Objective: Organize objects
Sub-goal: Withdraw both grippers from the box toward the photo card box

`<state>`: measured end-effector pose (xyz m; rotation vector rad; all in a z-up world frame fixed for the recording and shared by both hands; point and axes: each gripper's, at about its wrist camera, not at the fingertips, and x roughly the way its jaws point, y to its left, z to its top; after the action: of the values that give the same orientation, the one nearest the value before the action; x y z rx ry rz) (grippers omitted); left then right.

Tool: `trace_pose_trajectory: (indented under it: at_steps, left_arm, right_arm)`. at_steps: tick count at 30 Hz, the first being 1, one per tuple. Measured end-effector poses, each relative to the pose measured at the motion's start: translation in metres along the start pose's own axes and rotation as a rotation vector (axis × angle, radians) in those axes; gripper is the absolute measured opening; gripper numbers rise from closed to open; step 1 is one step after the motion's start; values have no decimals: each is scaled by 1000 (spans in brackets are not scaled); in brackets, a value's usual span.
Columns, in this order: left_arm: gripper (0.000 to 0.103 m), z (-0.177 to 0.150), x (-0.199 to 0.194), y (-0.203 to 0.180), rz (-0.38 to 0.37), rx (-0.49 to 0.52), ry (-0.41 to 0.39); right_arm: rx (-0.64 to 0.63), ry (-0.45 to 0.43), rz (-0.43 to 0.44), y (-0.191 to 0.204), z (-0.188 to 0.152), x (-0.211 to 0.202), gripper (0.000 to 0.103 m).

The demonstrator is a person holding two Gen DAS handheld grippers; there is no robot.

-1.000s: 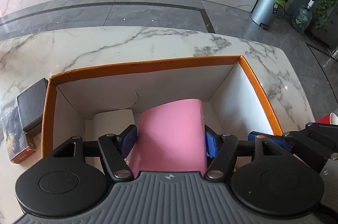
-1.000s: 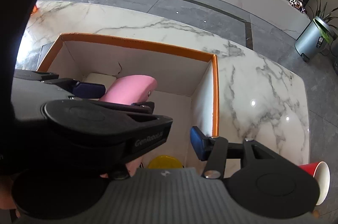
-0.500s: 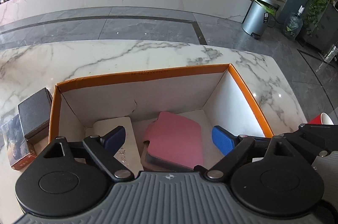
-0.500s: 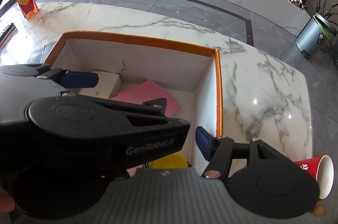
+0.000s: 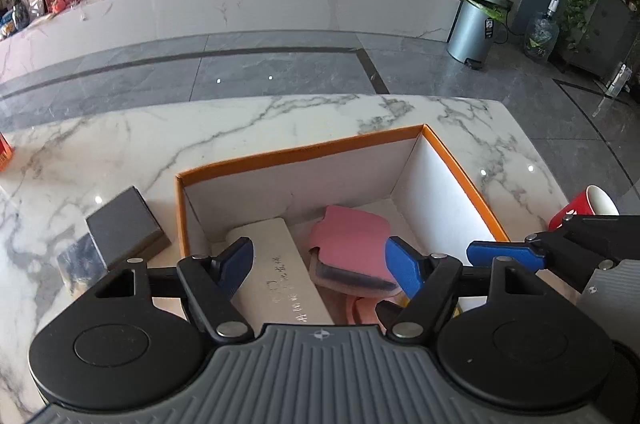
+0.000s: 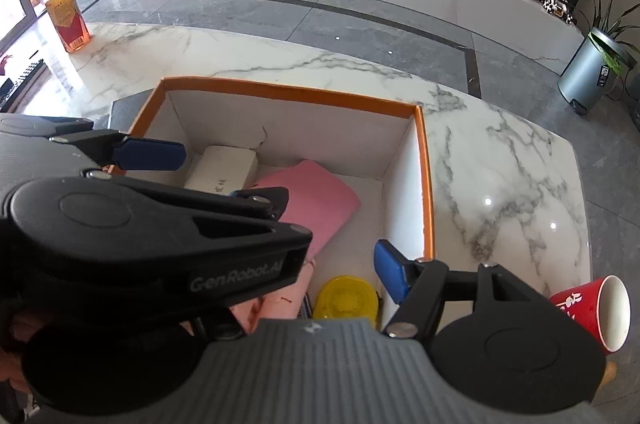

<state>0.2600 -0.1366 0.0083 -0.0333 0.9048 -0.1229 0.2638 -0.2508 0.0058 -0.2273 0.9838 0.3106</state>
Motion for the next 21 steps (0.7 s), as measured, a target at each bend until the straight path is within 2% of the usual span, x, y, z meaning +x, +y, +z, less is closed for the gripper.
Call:
trace_pose_trajectory:
  at_steps: [5, 9, 12, 15, 19, 21]
  left_arm:
    - [89, -11, -42, 31, 18, 25, -46]
    - [89, -23, -69, 55, 104, 50, -71]
    - [91, -33, -88, 75, 114, 39, -88]
    - [91, -45, -101, 93, 119, 24, -96]
    - [87, -66, -112, 110, 195, 46, -156]
    - [85, -73, -112, 124, 203, 15, -189]
  right_arm:
    - [48, -85, 49, 31, -15, -32, 69]
    - [64, -123, 77, 66, -26, -53, 72]
    - [50, -170, 114, 97, -31, -67, 74]
    - [34, -197, 143, 124, -33, -75, 76]
    - [36, -233, 186, 149, -35, -77, 76]
    - [35, -243, 189, 158, -36, -75, 77]
